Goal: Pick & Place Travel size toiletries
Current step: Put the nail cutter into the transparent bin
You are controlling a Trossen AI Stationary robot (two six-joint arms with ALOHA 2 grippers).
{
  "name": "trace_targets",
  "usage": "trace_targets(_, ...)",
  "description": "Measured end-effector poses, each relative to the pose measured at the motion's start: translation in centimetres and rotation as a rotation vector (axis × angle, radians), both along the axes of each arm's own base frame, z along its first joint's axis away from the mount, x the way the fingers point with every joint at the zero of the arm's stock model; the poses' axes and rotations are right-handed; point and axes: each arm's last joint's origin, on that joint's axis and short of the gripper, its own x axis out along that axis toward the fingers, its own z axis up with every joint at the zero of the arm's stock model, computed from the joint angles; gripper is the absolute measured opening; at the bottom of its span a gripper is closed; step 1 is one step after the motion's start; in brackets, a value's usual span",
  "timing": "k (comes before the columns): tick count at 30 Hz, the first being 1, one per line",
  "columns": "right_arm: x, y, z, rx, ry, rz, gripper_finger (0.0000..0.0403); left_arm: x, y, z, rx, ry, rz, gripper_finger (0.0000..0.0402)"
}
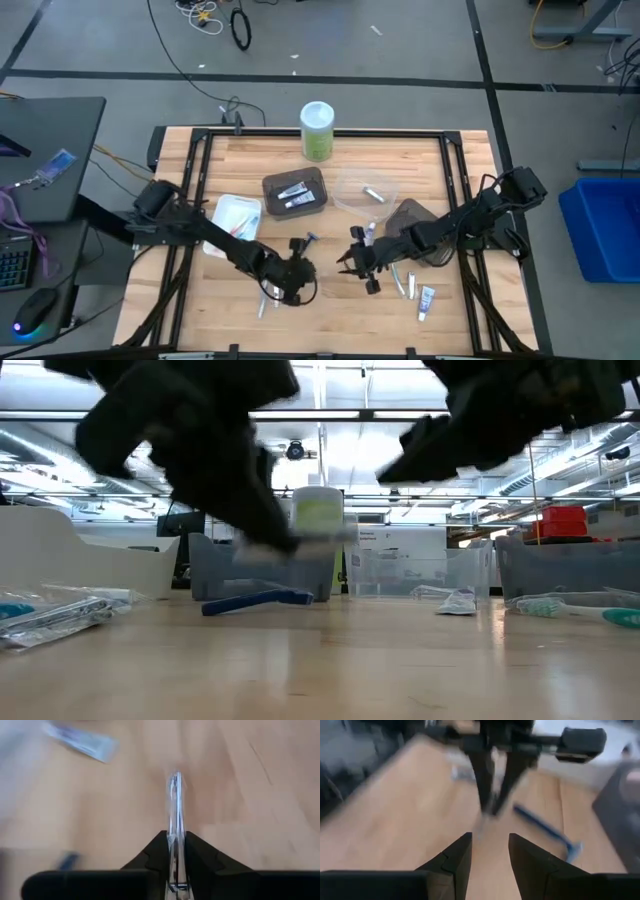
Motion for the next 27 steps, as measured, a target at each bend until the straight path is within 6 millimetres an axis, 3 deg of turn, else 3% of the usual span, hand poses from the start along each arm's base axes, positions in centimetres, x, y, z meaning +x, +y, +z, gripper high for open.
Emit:
trace_targets(6,-0.3,-0.3,-0.2,0.096,-0.061,-0.092,0.0146,0.7,1.6,1.2,0.086,-0.109,0.150,0.0053)
trace_targets(12,-0.2,-1.2,-0.5,0.101,-0.043,-0.234,0.0171,1.2,2.2,1.5,0.091,-0.149,0.176,0.0049)
trace_targets(19,0.1,-2.0,-0.5,0.167,-0.031,-0.271,0.0197,1.5,2.3,1.9,0.126,-0.193,0.179,0.0053)
trace_targets(27,0.1,-2.2,-0.5,0.159,-0.037,-0.294,0.0176,1.8,2.8,2.0,0.152,-0.210,0.206,0.0056)
